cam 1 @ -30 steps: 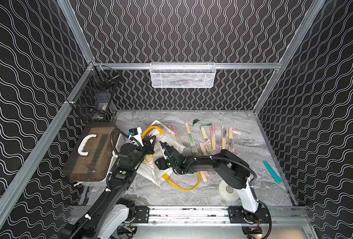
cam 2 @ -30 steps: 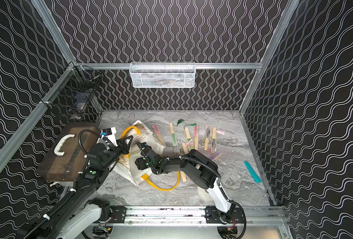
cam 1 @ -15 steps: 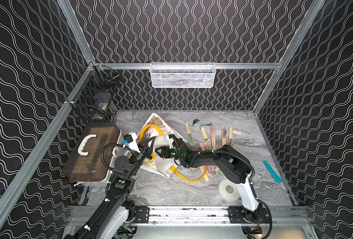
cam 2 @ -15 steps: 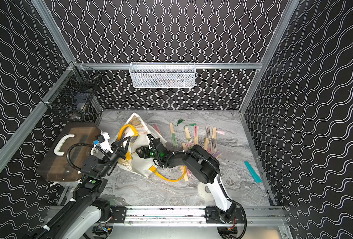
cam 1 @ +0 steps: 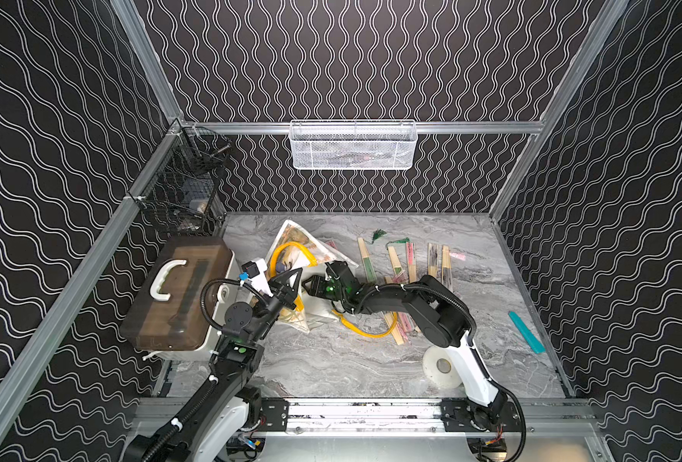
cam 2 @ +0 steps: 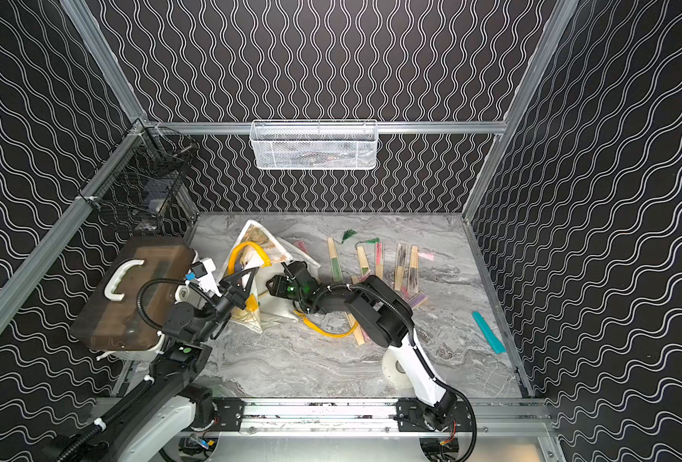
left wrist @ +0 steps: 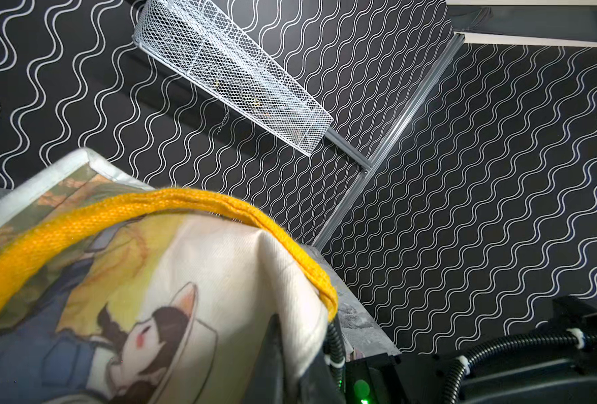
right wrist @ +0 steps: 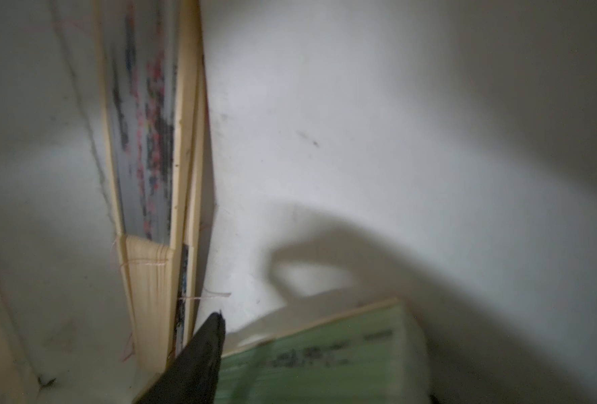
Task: Take out the folding fans from the tote bags
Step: Pick up the folding fan from the canvas bag.
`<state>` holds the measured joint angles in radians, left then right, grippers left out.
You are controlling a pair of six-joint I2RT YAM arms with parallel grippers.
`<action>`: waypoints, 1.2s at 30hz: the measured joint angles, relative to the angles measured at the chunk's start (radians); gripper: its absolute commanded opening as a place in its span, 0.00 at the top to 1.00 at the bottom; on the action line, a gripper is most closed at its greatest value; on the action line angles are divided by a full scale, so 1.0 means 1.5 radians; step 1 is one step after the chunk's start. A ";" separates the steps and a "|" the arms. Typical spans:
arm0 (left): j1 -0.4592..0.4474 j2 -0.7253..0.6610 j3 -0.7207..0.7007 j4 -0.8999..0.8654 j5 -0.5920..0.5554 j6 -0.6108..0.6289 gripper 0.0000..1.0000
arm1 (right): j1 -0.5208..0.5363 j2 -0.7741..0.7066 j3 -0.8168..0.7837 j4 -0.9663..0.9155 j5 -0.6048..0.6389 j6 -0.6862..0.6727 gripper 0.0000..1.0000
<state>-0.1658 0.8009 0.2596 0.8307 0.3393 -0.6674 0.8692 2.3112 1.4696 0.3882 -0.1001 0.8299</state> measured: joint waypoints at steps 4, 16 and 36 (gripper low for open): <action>0.001 -0.004 0.001 -0.012 0.000 -0.008 1.00 | 0.000 0.007 0.011 -0.017 0.009 0.008 0.66; 0.001 -0.074 0.088 -0.253 -0.100 0.050 1.00 | 0.001 -0.099 -0.101 0.032 -0.022 0.025 0.87; 0.001 -0.012 0.214 -0.476 -0.191 0.132 1.00 | 0.051 -0.347 -0.206 0.008 0.035 -0.200 0.86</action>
<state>-0.1650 0.7830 0.5812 0.1162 0.0532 -0.4686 0.9459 1.7905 1.1610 0.4004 -0.0483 0.5297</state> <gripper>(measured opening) 0.086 0.135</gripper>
